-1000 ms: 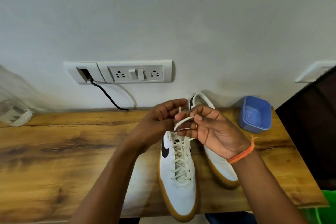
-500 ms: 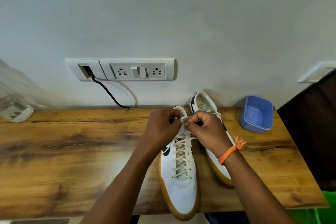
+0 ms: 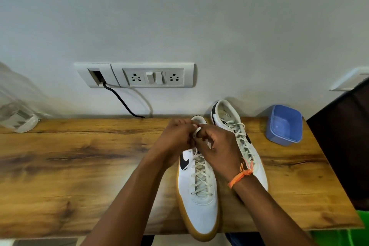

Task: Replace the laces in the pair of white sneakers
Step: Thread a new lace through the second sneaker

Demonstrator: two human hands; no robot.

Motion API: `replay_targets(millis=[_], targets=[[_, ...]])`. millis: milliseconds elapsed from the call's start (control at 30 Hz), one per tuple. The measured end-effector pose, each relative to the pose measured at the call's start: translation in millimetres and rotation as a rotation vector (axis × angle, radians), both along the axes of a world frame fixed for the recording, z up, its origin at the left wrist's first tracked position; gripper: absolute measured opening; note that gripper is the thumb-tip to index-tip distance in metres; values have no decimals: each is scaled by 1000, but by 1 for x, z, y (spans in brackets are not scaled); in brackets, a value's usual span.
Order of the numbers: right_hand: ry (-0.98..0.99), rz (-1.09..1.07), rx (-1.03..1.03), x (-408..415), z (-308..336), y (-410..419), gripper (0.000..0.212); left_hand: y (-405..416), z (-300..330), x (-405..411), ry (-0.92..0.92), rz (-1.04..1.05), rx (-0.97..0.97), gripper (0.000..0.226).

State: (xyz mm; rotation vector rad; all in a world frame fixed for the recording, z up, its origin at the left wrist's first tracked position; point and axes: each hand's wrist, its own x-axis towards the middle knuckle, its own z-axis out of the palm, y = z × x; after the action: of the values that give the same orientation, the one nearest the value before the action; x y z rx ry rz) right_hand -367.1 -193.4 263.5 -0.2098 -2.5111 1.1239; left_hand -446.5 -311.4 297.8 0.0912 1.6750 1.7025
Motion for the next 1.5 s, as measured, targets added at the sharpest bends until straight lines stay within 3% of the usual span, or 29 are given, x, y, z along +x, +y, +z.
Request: replay_targets(millis=[200, 367, 533, 600, 667, 767, 933, 1033, 1200, 1300, 1367, 1433, 1500], targets=[[96, -74, 152, -6, 3, 3, 17, -4, 0, -3, 12, -180, 2, 28], [135, -243, 34, -9, 14, 3, 18, -6, 0, -6, -15, -134, 38, 40], [223, -278, 124, -12, 17, -5, 17, -10, 1, -11, -92, -104, 162, 55], [263, -259, 106, -10, 20, -6, 15, -9, 2, -12, -151, -90, 221, 55], [265, -205, 111, -8, 24, -11, 39, -9, 5, -12, -157, -116, 263, 48], [309, -136, 140, -10, 21, -13, 30, -9, 11, -13, -177, -131, 331, 52], [238, -138, -97, -11, 17, -16, 31, -15, 19, -14, -102, -223, 292, 94], [171, -108, -375, -10, 25, -20, 30, -17, 18, -15, -155, -261, 340, 115], [150, -225, -419, -12, 24, -13, 25, -15, 25, -11, -70, -348, 289, 71], [125, -214, -540, -15, 30, -6, 32, -13, 25, -13, 61, -138, 164, 34], [129, -197, -886, -16, 40, 3, 34, -14, 17, -13, 286, 82, -7, 18], [114, -117, -1262, -14, 51, 15, 33, -13, 3, -14, 499, 118, -189, 27], [88, -21, -1433, -13, 54, 22, 37, -10, -6, -9, 392, -40, -115, 37]])
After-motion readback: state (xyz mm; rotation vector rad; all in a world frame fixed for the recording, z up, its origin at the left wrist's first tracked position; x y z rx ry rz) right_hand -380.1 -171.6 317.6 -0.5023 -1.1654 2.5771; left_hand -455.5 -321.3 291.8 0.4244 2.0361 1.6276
